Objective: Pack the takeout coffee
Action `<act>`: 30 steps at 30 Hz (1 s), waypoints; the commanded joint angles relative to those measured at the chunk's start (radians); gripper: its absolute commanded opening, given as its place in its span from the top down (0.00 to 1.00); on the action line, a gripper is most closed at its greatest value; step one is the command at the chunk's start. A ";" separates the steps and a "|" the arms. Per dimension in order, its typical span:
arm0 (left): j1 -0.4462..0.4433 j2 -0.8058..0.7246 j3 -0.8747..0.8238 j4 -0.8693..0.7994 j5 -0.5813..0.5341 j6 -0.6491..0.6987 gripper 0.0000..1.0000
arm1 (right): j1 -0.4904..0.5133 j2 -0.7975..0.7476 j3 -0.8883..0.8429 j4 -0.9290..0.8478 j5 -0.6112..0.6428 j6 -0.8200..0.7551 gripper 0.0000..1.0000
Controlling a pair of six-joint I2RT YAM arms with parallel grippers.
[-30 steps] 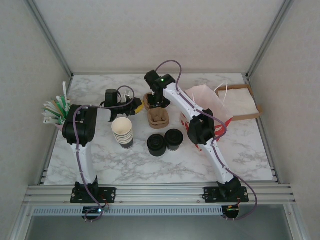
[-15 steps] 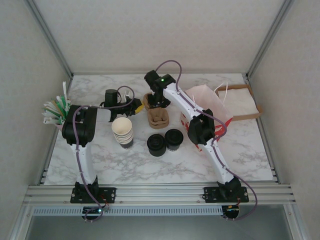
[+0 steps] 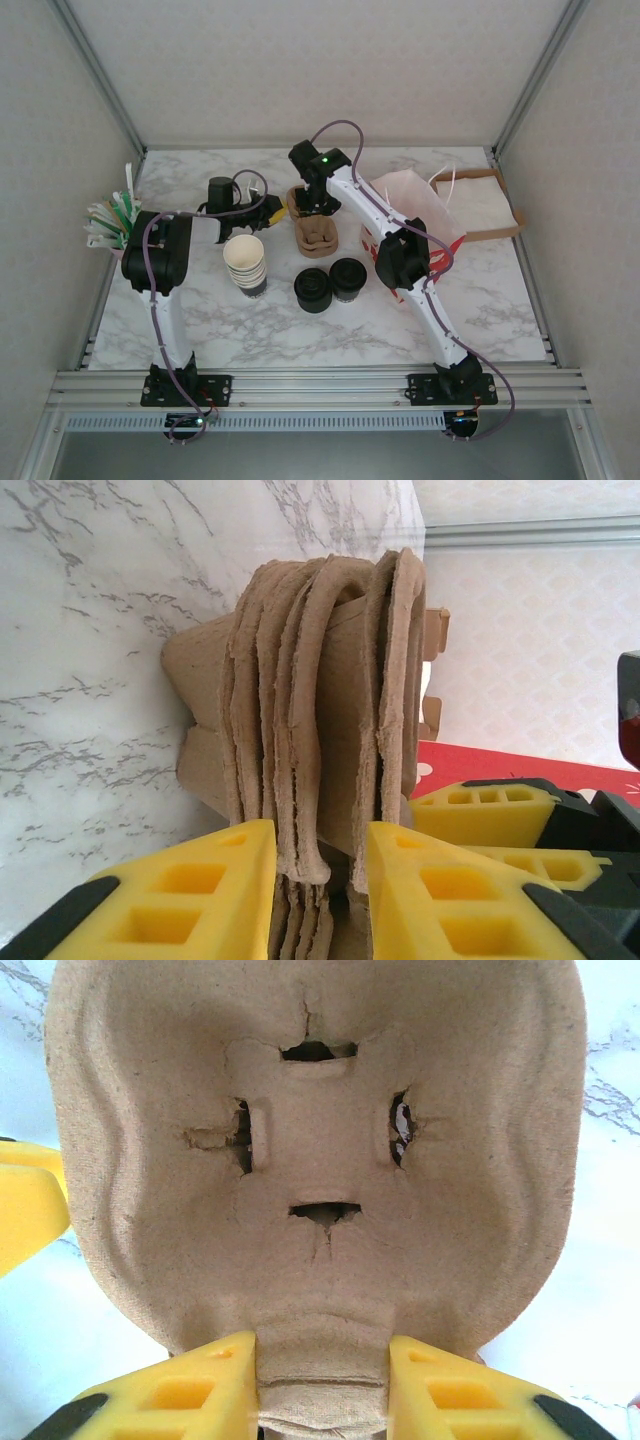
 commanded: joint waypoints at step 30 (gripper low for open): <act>-0.025 0.024 -0.005 0.045 0.030 0.000 0.67 | 0.009 -0.006 0.029 -0.009 -0.028 0.030 0.68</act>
